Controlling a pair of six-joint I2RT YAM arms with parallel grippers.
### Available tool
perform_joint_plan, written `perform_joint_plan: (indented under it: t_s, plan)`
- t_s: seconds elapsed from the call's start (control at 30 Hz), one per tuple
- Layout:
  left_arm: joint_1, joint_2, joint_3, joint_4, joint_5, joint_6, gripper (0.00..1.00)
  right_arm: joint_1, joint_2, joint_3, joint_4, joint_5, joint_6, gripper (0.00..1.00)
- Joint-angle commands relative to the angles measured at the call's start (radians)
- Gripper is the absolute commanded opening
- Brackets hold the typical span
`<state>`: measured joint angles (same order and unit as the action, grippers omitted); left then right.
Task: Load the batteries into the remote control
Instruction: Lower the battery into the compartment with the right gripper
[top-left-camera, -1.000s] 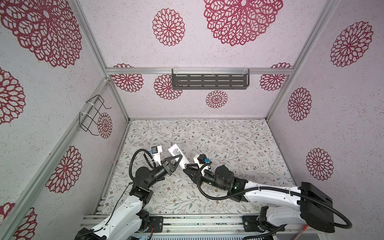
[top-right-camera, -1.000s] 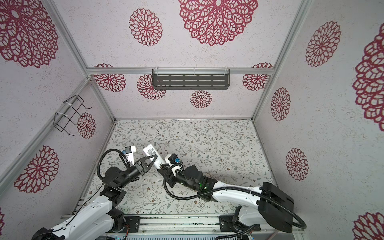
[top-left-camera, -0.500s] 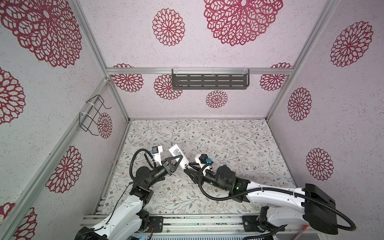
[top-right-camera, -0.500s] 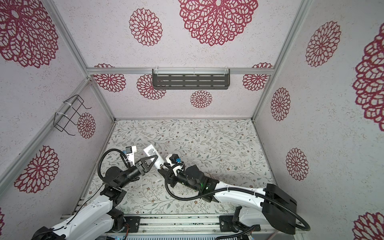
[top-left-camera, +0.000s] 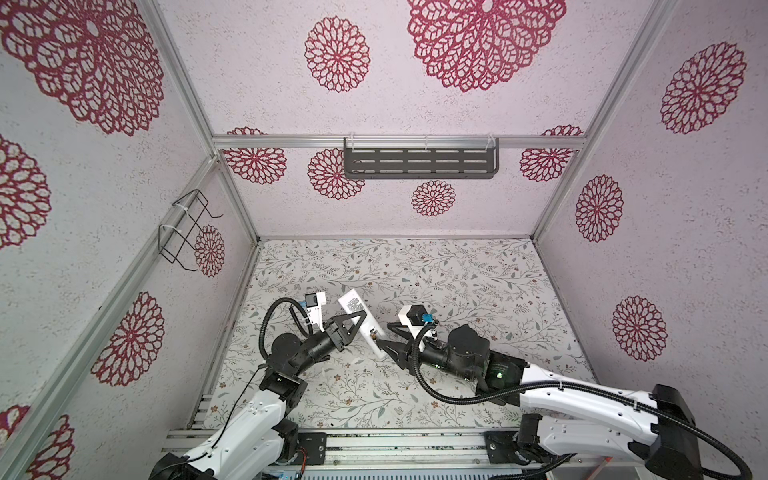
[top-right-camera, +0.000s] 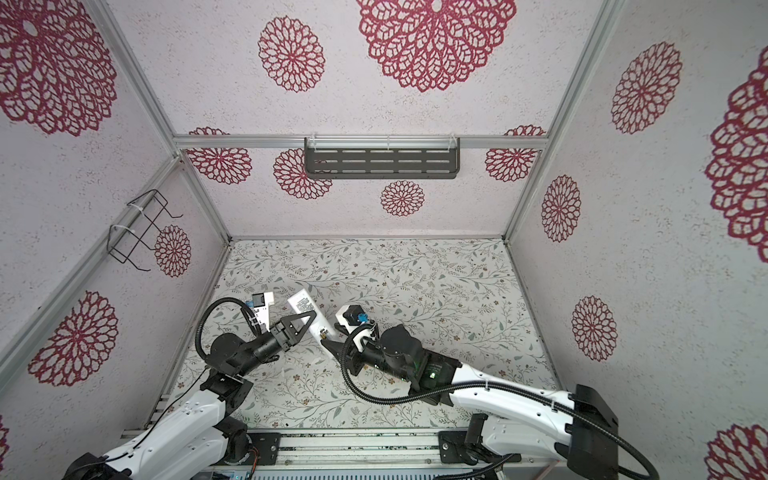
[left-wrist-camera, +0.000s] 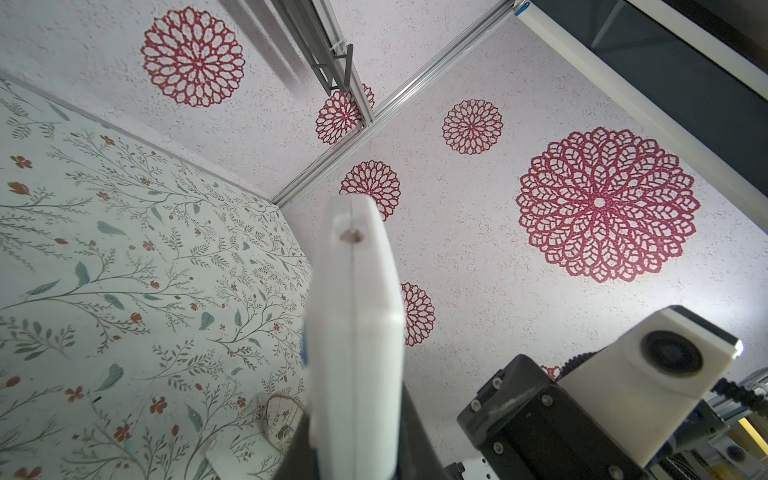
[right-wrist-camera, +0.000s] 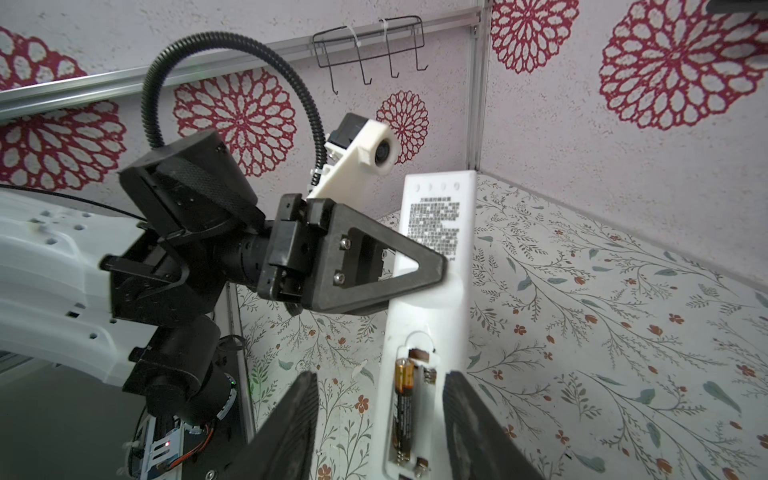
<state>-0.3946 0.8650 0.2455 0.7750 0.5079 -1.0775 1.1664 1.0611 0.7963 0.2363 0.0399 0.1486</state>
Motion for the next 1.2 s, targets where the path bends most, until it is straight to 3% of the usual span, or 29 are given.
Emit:
perform_joint_plan:
  t_s: [0.0, 0.2, 0.4, 0.53, 0.67, 1.17]
  plan:
    - [0.000, 0.002, -0.001, 0.061, 0.024, -0.018, 0.00, 0.006, -0.056, 0.092, -0.246, -0.003, -0.111, 0.52]
    - [0.000, -0.004, 0.000, 0.055, 0.051, -0.030, 0.00, 0.006, -0.039, 0.274, -0.602, -0.002, -0.306, 0.52]
    - [0.000, -0.012, -0.001, 0.054, 0.075, -0.037, 0.00, 0.012, 0.070, 0.439, -0.813, -0.013, -0.472, 0.54]
    - [0.000, -0.014, 0.007, 0.032, 0.102, -0.032, 0.00, 0.028, 0.169, 0.564, -0.941, 0.037, -0.558, 0.60]
    - [0.000, -0.012, 0.009, 0.030, 0.123, -0.032, 0.00, 0.032, 0.267, 0.667, -1.066, 0.096, -0.621, 0.60]
    - [-0.001, 0.009, 0.022, 0.037, 0.157, -0.034, 0.00, 0.090, 0.398, 0.784, -1.136, 0.143, -0.728, 0.42]
